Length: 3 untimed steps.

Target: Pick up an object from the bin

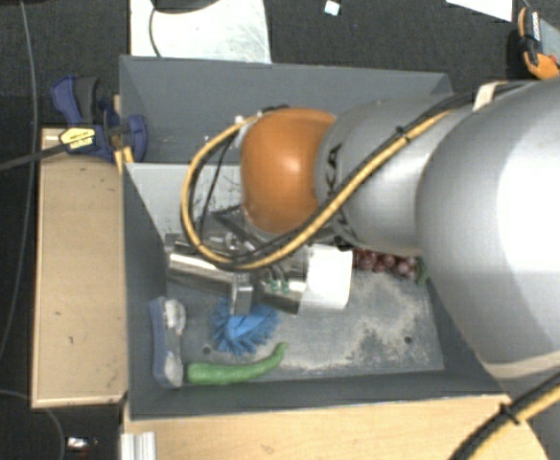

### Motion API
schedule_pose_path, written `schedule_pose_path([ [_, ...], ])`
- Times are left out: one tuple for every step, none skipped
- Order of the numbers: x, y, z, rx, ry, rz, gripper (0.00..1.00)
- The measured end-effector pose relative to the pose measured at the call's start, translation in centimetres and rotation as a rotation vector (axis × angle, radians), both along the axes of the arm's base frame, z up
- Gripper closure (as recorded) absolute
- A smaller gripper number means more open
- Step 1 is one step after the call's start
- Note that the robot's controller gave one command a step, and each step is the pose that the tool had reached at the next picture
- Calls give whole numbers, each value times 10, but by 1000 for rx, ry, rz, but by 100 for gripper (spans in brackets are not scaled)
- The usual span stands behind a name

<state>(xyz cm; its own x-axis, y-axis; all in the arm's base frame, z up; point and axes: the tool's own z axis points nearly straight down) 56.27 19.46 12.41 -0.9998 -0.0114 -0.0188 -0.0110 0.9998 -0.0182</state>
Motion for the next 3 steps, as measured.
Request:
schedule_pose_path([
  [-1, 0, 14, -1, 3, -1, 100],
  [0, 0, 30, 1, 0, -1, 100],
  [-1, 0, 38, 1, 1, -2, 100],
])
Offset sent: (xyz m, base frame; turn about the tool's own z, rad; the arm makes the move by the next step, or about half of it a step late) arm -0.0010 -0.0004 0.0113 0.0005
